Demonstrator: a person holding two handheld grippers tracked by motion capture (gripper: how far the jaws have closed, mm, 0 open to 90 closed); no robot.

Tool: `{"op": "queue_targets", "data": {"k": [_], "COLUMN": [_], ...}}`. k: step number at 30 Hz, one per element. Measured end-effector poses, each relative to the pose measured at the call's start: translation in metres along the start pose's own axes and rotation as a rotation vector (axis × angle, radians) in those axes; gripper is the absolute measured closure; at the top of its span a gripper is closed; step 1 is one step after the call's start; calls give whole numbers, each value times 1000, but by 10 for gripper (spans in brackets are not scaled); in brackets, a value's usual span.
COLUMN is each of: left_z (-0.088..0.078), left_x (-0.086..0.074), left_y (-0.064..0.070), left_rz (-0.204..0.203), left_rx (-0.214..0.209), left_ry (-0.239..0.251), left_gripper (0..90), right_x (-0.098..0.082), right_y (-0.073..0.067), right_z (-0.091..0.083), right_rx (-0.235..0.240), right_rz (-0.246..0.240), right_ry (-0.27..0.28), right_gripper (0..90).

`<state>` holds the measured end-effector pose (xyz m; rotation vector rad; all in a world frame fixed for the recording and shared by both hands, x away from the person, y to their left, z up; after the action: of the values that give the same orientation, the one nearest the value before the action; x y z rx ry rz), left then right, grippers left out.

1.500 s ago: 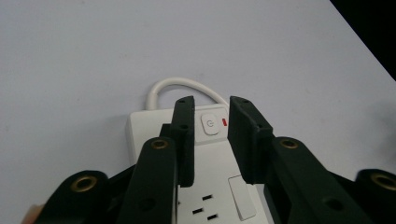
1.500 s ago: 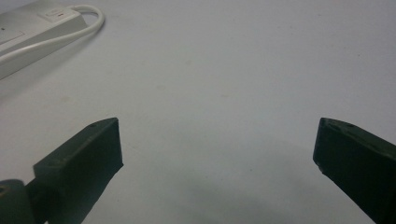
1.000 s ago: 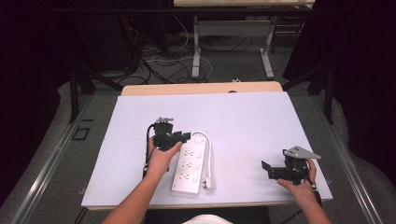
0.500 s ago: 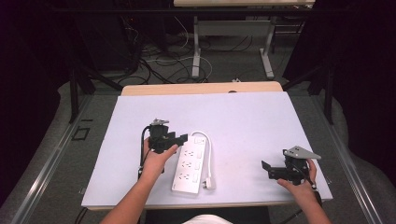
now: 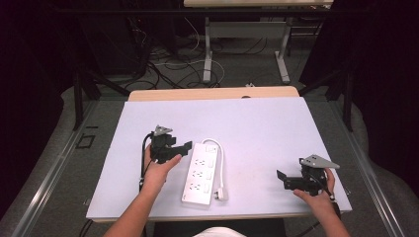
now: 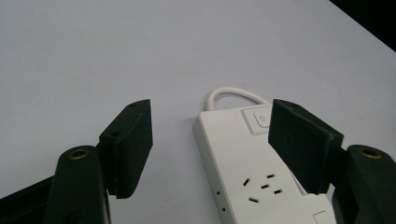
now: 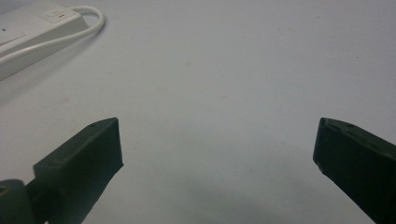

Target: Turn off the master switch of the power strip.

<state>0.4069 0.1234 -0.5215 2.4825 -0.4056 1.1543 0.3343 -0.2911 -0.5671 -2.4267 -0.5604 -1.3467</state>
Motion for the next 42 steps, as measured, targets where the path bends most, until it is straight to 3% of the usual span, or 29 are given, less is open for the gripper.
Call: {"op": "queue_targets", "data": {"k": [12,17,26,34,42], "left_z": [-10,-16,-29,-44,-58], "left_x": [-9,-12,-15,-18,-25], "left_y": [-20,-28,-35,-43,-51], "left_rz": [-29,-64,-56,-75,-45], "left_rx": [28,17,30,28,48], "left_ry": [33,32,46,65,68], "left_gripper": [169,125,3,3,3], "right_x": [0,0,1,1,1], "right_y": [-2,-1,-2,-2,-2], "right_z": [0,0,0,0,0], "right_rx": [-4,-8,-6,-6,-6], "right_rz": [6,-4,4,6,3], "right_ry": [6,4,6,8,13], "right_gripper": [7,7,7,7,7]}}
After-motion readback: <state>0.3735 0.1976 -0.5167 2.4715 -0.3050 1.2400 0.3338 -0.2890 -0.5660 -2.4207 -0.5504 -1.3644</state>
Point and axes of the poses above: each handheld gripper's, and its own axes: z roughly forward along the jaws, x roughly out of its top, y roughly to its right, the point moved 4 cm from there along z, roughly forward along the jaws, and after that the axes turned 3 degrees about x, right-handed, at the moved point
